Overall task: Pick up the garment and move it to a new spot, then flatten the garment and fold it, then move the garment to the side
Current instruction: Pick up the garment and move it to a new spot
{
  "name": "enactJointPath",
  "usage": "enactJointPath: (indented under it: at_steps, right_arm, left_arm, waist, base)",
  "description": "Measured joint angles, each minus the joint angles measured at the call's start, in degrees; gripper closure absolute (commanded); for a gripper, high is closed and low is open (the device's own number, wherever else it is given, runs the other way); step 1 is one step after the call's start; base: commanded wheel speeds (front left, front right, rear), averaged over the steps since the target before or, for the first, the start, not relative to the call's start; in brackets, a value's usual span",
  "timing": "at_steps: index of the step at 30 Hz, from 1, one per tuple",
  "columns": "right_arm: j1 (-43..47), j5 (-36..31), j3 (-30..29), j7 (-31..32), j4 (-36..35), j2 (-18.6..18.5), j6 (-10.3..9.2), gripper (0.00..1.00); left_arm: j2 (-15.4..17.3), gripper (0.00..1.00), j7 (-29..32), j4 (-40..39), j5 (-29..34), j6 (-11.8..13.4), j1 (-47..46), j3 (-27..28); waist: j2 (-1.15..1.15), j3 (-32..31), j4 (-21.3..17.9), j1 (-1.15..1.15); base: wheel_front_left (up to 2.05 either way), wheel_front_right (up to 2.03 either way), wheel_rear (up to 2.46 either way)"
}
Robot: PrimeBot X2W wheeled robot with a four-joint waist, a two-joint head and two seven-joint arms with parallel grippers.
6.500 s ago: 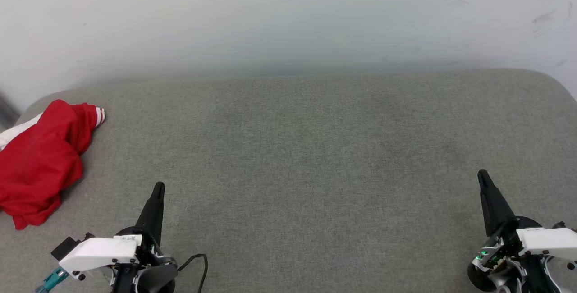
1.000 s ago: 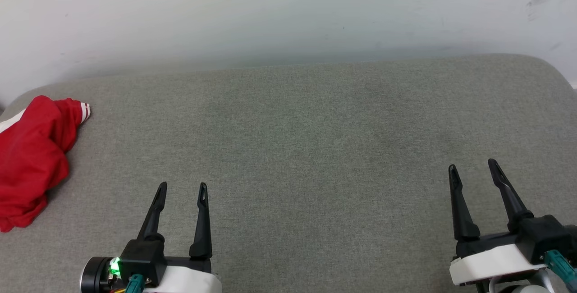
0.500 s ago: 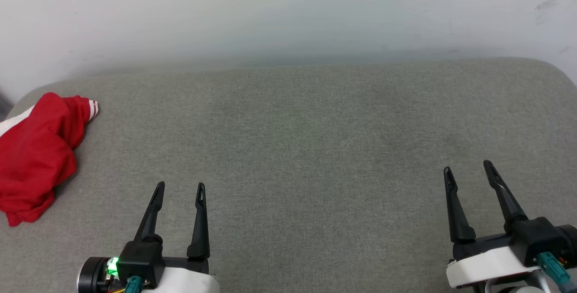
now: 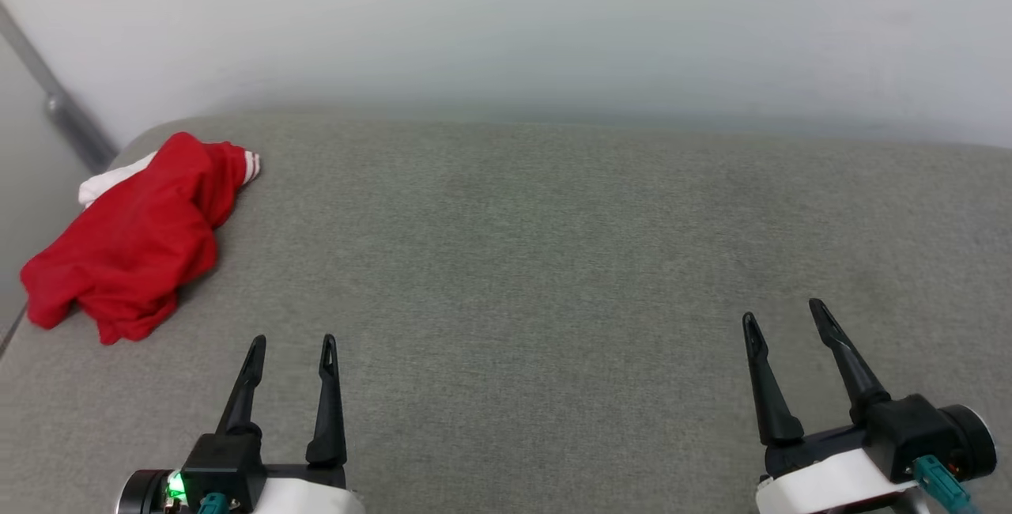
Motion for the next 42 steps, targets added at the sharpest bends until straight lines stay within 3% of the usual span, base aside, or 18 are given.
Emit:
enactJointPath:
  at_steps: [24,31,42]
  right_arm:
    - [1.17,1.52,4.68,0.00,0.80,0.00,0.00,0.00]
    - [1.18,1.72,5.10,0.00,1.04,0.00,0.00,0.00]
    - [1.21,2.27,5.25,0.00,1.09,0.00,0.00,0.00]
  left_arm:
    - [0.01,0.00,-0.01,-2.18,1.88,-1.12,2.30,3.00]
    - [0.00,0.00,-0.01,-2.20,2.01,-0.98,2.52,2.79]
    - [0.01,0.00,-0.01,-2.82,2.63,-0.96,3.10,2.97]
  waist:
    - [0.00,-1.24,15.93,0.00]
    - [0.00,-1.46,18.20,0.00]
    - [0.00,-1.91,18.68,0.00]
  base:
    - [0.00,0.00,0.00]
    - [0.00,0.00,0.00]
    - [0.00,0.00,0.00]
